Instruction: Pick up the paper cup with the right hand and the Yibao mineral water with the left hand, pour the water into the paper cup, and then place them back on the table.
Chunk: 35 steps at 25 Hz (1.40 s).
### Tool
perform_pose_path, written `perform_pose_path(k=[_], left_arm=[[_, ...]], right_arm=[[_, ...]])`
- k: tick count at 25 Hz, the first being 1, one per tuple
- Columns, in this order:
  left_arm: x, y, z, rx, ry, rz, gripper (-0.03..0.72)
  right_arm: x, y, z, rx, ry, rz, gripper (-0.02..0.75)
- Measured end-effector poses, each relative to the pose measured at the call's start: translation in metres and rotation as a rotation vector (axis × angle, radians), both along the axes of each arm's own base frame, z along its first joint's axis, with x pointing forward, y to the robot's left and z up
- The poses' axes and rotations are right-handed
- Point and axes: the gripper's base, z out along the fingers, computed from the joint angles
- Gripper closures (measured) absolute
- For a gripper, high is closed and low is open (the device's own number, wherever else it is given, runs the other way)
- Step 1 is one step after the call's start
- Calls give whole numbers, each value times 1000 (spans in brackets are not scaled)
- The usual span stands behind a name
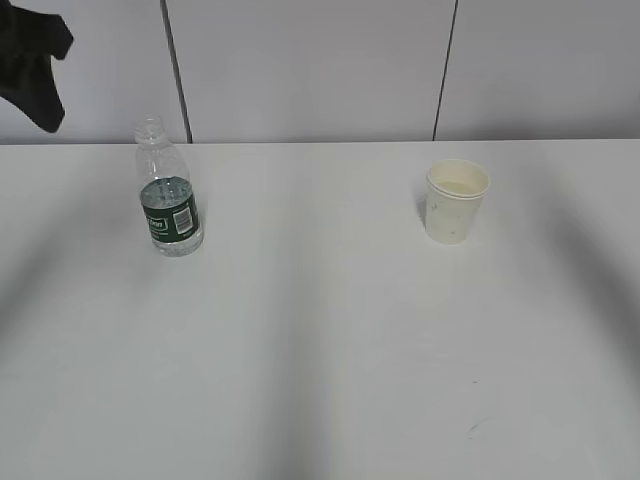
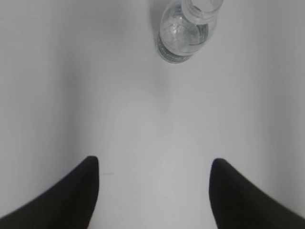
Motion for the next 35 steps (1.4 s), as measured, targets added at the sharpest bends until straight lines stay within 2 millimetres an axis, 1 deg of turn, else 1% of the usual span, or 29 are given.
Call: perform_pose_path(k=[3, 6, 8, 14, 20, 24, 28, 29, 30, 31, 35], left_arm=[[-18, 4, 14, -18, -42, -4, 240], [-44, 10, 28, -35, -90, -6, 244], [-60, 14, 32, -39, -106, -7, 247], [-113, 28, 31, -49, -141, -7, 254], [-167, 42, 31, -69, -219, -7, 258], [-201, 51, 26, -85, -277, -7, 258], [-230, 59, 19, -100, -335, -7, 258], [-245, 62, 13, -107, -364, -7, 258], [-245, 62, 13, -107, -364, -7, 258], [-252, 64, 10, -111, -379, -7, 258], [-273, 70, -11, -118, -405, -8, 258]], right_arm=[[-30, 0, 6, -1, -32, 1, 186], [-61, 0, 8, 0, -56, 1, 186], [-78, 0, 7, 1, -70, 2, 186], [-128, 0, 7, 3, -142, 3, 186], [-176, 0, 8, 3, -251, 5, 186], [-203, 0, -2, 7, -299, 6, 186], [-232, 0, -14, 9, -361, 7, 186], [-245, 0, -23, 9, -386, 7, 186], [-245, 0, -23, 9, -386, 7, 186], [-250, 0, -28, 10, -392, 7, 186], [-270, 0, -49, 12, -435, 8, 186]])
